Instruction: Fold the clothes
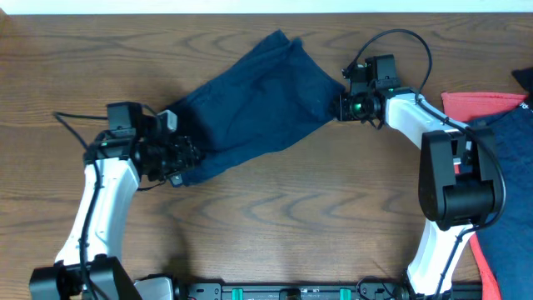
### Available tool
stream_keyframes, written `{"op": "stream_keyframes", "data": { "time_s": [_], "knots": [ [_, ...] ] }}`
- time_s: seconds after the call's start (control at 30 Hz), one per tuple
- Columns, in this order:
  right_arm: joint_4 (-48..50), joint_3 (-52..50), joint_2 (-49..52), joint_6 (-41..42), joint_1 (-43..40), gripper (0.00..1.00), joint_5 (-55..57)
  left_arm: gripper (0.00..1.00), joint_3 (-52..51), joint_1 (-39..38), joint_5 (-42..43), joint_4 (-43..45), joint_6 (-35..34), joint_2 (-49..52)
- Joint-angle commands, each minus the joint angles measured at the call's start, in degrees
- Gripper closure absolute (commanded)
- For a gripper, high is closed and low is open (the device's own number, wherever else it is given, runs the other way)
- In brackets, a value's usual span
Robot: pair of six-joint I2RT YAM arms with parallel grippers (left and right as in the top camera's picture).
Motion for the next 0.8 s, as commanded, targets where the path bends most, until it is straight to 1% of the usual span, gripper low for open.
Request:
{"op": "stream_keyframes", "data": {
  "time_s": [0.0, 0.1, 0.2, 0.27, 0.33, 0.37, 0.43, 0.47, 0.5, 0.53, 0.57, 0.6, 0.67, 0.7, 0.77],
  "knots": [
    [-4.24, 0.04, -0.72, -0.15, 0.15, 0.99, -0.17, 0.39, -0.98, -1.33, -1.27, 0.24, 1.18, 2.21],
    [-13.75, 0.04, -2.47, -0.17, 0.15, 0.99, 0.13, 0.38, -0.98, -1.4, -1.31, 0.9, 1.18, 3.15],
    [-22.58, 0.04, -4.52, -1.92, 0.15, 0.99, 1.92, 0.34, -0.98, -1.4, -2.89, 2.03, 1.14, 3.41],
    [-27.91, 0.04, -6.29, -1.55, 0.15, 0.99, 6.67, 0.33, -0.98, -1.4, -3.93, 2.25, 0.96, 3.43],
    [-33.9, 0.04, -8.48, 1.42, 0.15, 0.99, 14.29, 0.32, -0.98, -1.4, -4.09, 2.21, 0.96, 3.54],
    [-35.65, 0.04, -9.6, 2.56, 0.13, 0.99, 17.55, 0.32, -0.98, -1.4, -4.09, 2.14, 0.96, 3.61],
    [-35.15, 0.04, -11.67, 2.84, 0.09, 0.98, 19.06, 0.32, -0.98, -1.42, -4.04, 1.77, 0.94, 3.63],
    [-33.4, 0.04, -12.52, 2.8, 0.04, 0.91, 18.14, 0.32, -0.98, -1.42, -4.04, 1.6, 0.94, 3.63],
    [-31.58, 0.04, -13.16, 2.8, -0.02, 0.79, 17.29, 0.32, -0.98, -1.4, -4.04, 1.51, 0.94, 3.63],
    [-28.7, 0.04, -13.62, 2.54, -0.09, 0.62, 15.78, 0.32, -0.98, -1.4, -4.04, 1.42, 0.94, 3.63],
    [-25.79, 0.04, -13.73, 2.03, -0.11, 0.51, 13.99, 0.31, -0.98, -1.4, -4.04, 1.31, 0.94, 3.63],
    [-22.38, 0.04, -13.68, 1.92, -0.11, 0.45, 12.04, 0.31, -0.98, -1.4, -4.02, 1.22, 0.94, 3.63],
    [-17.14, 0.02, -12.9, 1.95, -0.11, 0.41, 9.05, 0.31, -0.98, -1.4, -3.76, 0.79, 0.94, 3.63],
    [-14.91, 0.02, -12.35, 1.97, -0.11, 0.37, 7.54, 0.31, -0.98, -1.4, -3.17, 0.35, 0.92, 3.61],
    [-10.75, 0.02, -10.86, 2.01, 0.13, 0.32, 5.11, 0.31, -0.98, -1.4, -1.09, -0.61, 0.94, 3.61]
  ]
}}
